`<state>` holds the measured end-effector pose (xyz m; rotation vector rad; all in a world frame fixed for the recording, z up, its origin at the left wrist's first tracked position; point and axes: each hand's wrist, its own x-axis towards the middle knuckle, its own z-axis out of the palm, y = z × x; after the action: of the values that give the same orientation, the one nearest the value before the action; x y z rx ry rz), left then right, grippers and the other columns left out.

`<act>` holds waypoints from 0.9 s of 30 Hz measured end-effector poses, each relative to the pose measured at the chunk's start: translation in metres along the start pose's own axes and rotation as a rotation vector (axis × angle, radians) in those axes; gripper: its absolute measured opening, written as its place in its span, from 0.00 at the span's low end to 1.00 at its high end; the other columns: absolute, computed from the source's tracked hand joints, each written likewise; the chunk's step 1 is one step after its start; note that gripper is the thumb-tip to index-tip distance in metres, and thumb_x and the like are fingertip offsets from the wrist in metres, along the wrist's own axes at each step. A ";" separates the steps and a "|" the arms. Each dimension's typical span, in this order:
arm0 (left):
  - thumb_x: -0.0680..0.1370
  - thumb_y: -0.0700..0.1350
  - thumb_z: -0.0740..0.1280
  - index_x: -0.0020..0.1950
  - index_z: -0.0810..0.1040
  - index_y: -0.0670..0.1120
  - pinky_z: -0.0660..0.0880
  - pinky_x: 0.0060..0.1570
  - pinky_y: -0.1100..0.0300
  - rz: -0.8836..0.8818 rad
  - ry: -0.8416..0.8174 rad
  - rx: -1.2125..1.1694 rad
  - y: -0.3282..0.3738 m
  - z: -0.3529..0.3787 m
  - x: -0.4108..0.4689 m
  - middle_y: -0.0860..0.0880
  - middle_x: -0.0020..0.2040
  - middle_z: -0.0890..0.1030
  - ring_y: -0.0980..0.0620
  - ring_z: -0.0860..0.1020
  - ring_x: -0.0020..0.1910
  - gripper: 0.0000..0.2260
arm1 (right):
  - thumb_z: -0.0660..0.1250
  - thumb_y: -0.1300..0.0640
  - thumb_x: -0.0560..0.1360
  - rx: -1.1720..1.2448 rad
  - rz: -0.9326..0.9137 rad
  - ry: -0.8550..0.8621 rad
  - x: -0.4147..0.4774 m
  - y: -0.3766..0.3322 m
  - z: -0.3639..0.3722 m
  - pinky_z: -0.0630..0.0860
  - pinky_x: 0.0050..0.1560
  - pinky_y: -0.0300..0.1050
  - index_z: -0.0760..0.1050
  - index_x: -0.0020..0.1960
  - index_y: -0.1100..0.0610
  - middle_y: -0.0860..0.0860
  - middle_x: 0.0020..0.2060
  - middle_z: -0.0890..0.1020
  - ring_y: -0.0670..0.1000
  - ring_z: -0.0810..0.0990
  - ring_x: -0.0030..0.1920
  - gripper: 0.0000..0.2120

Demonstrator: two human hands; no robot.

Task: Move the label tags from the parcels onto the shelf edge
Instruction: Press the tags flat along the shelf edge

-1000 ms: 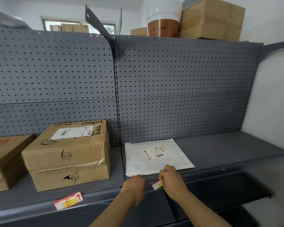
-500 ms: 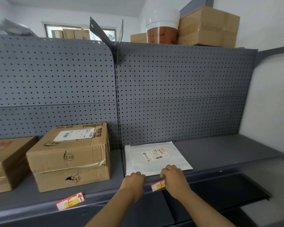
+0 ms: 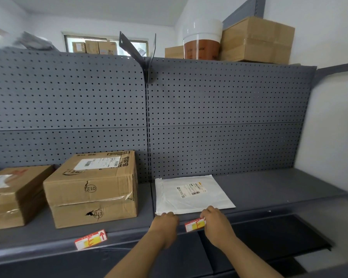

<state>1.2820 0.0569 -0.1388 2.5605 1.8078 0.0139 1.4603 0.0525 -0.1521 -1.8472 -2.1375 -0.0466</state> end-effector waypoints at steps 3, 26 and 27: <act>0.78 0.39 0.63 0.68 0.71 0.45 0.70 0.63 0.51 0.016 -0.012 -0.003 0.013 0.005 0.008 0.43 0.65 0.73 0.43 0.73 0.62 0.18 | 0.66 0.64 0.75 0.046 0.006 -0.013 0.000 0.006 0.005 0.74 0.56 0.37 0.74 0.61 0.54 0.49 0.58 0.72 0.47 0.74 0.55 0.15; 0.76 0.37 0.61 0.69 0.68 0.43 0.68 0.63 0.51 0.053 0.016 0.010 0.033 0.036 0.043 0.42 0.66 0.68 0.43 0.68 0.64 0.21 | 0.65 0.67 0.74 0.042 0.017 -0.103 0.007 0.011 0.035 0.73 0.58 0.43 0.69 0.66 0.56 0.51 0.65 0.66 0.51 0.70 0.62 0.21; 0.76 0.37 0.61 0.69 0.68 0.43 0.68 0.63 0.51 0.047 0.023 0.009 0.033 0.037 0.044 0.42 0.66 0.68 0.43 0.68 0.64 0.21 | 0.65 0.67 0.74 0.050 0.016 -0.095 0.007 0.010 0.035 0.73 0.58 0.42 0.69 0.66 0.56 0.51 0.65 0.66 0.51 0.70 0.62 0.21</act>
<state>1.3284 0.0869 -0.1749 2.6196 1.7584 0.0353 1.4621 0.0688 -0.1858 -1.8732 -2.1651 0.0990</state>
